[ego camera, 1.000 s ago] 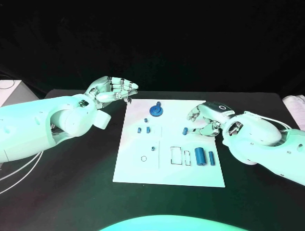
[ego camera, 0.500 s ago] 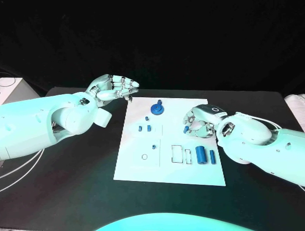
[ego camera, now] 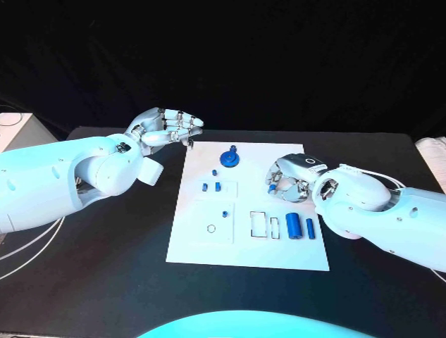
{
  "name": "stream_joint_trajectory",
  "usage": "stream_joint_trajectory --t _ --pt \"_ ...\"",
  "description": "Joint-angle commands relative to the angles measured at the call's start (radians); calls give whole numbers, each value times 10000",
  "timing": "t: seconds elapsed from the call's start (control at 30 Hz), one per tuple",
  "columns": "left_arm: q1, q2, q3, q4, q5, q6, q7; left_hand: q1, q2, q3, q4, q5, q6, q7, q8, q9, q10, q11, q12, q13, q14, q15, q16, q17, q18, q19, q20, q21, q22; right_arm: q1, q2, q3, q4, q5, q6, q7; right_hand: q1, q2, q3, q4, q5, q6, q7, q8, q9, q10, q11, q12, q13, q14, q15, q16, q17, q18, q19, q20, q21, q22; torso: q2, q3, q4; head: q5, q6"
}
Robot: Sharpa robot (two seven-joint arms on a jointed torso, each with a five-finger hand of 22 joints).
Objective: Assemble the parts on the task board
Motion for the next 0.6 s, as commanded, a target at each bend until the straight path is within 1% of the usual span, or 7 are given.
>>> stream_joint_trajectory --t 0.03,0.13,0.27,0.33,0.5,0.6 --pt "6 8 6 19 34 150 45 -107 -28 3 -53 -45 -70 -33 -20 8 -95 0 -22 8 -36 56 -35 9 136 63 12 -33 -7 -40 41 -15 -40 -115 197 48 -38 58 226 -50 16 131 -16 80 39 186 -25 -99 2 306 -63 65 20 -129 420 -59 92 1504 6 3 3 8 -6" --pt "6 1 6 21 34 153 35 -107 -28 3 -53 -45 -70 -33 -20 8 -95 0 -22 8 -36 56 -35 9 136 63 12 -33 -7 -55 70 -22 -95 -172 230 -2 -41 90 438 -123 15 226 -36 136 84 297 -48 -171 7 309 -84 71 28 -136 432 -78 131 1531 4 -7 3 2 -21" --pt "6 -3 6 23 34 151 22 -107 -28 3 -53 -45 -70 -33 -20 8 -95 0 -22 8 -36 56 -35 9 136 63 12 -33 -7 -75 111 -33 -149 -289 223 -78 -47 109 656 -209 17 277 -41 170 122 376 -55 -254 9 313 -98 81 45 -144 440 -88 162 1553 7 1 2 4 -35" --pt "6 -7 6 24 34 152 14 -107 -28 3 -53 -45 -70 -33 -20 8 -95 0 -22 8 -36 56 -35 9 136 63 12 -33 -7 -88 129 -38 -162 -358 184 -110 6 149 883 -343 16 301 -32 193 155 439 -64 -328 11 315 -101 86 51 -146 444 -103 180 1569 7 3 -2 7 -36" --pt "6 -11 6 20 34 151 -7 -116 -14 10 -55 -44 -72 -32 -15 15 -94 0 -15 14 -35 57 -35 14 137 67 14 -41 -12 -107 141 -44 -140 -467 -122 -128 126 254 1329 -727 13 330 5 245 241 662 -75 -419 60 320 -108 96 65 -179 486 -128 347 1662 2 3 2 -1 -47" --pt "6 -8 6 12 34 148 -11 -116 -14 10 -55 -44 -72 -32 -15 15 -94 0 -15 14 -35 57 -35 14 137 67 14 -41 -12 -116 123 -45 -84 -488 -409 -88 90 327 1464 -937 10 505 -26 384 351 959 -144 -391 167 340 -168 140 144 -216 538 -152 542 1761 -3 0 3 -6 -49"
